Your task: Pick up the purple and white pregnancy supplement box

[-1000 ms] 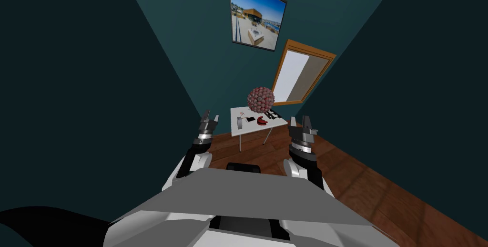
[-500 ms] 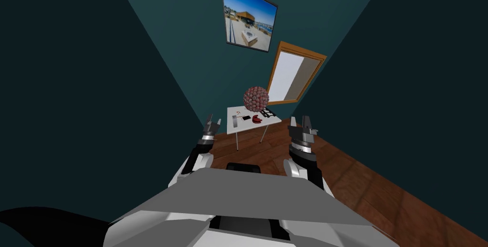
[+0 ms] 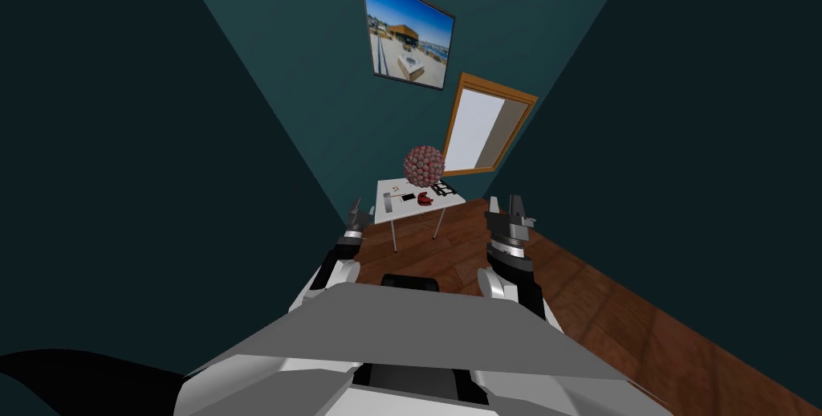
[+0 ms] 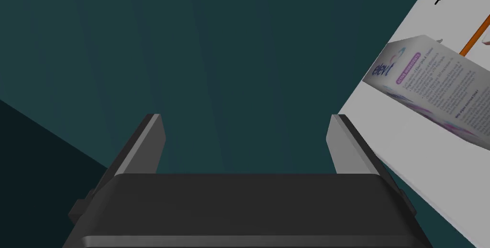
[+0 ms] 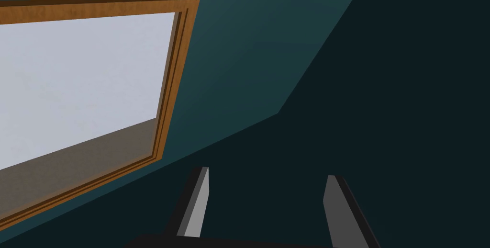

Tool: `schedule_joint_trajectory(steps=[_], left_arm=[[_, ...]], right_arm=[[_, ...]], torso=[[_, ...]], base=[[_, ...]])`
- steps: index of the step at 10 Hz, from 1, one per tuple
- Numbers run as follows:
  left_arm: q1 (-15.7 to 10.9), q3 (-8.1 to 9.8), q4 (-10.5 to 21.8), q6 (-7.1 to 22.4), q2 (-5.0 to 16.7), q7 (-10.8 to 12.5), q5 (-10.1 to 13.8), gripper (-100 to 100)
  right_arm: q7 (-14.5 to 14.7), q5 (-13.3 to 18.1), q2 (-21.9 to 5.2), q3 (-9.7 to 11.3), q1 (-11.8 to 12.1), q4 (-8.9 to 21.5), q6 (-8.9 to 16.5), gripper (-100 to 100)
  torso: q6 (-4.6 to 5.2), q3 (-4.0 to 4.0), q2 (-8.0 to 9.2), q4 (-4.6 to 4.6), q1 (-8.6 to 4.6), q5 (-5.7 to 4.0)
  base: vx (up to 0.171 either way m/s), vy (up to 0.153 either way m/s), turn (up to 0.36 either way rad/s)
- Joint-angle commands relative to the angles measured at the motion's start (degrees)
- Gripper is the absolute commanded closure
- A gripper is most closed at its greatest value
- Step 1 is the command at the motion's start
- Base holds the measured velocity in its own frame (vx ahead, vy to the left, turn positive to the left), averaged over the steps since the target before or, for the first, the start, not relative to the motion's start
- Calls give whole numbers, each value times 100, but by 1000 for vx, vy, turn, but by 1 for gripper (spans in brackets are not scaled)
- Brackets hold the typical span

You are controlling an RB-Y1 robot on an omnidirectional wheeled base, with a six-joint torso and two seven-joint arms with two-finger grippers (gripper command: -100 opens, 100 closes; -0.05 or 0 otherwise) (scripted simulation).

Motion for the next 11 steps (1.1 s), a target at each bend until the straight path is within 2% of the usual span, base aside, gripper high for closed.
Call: schedule_joint_trajectory(steps=[1,2,7,11], left_arm=[[-8,-30,162,-12,24,151,130,-100],[-39,-58,335,-1,27,321,293,-100],[-128,-139,794,24,-37,793,789,-100],[-206,-213,1201,52,-146,1214,1276,-100]], right_arm=[[0,0,0,0,0,0,0,0],[0,0,0,0,0,0,0,0],[0,0,-1,-1,1,0,0,0],[0,0,-1,-1,2,0,0,0]], torso=[[0,0,0,0,0,0],[0,-1,-1,0,10,2],[-1,-13,-23,-5,21,5],[-1,-26,-45,-10,22,4]], base=[[-11,-87,-3],[17,-82,13],[53,-69,50],[99,-64,83]])
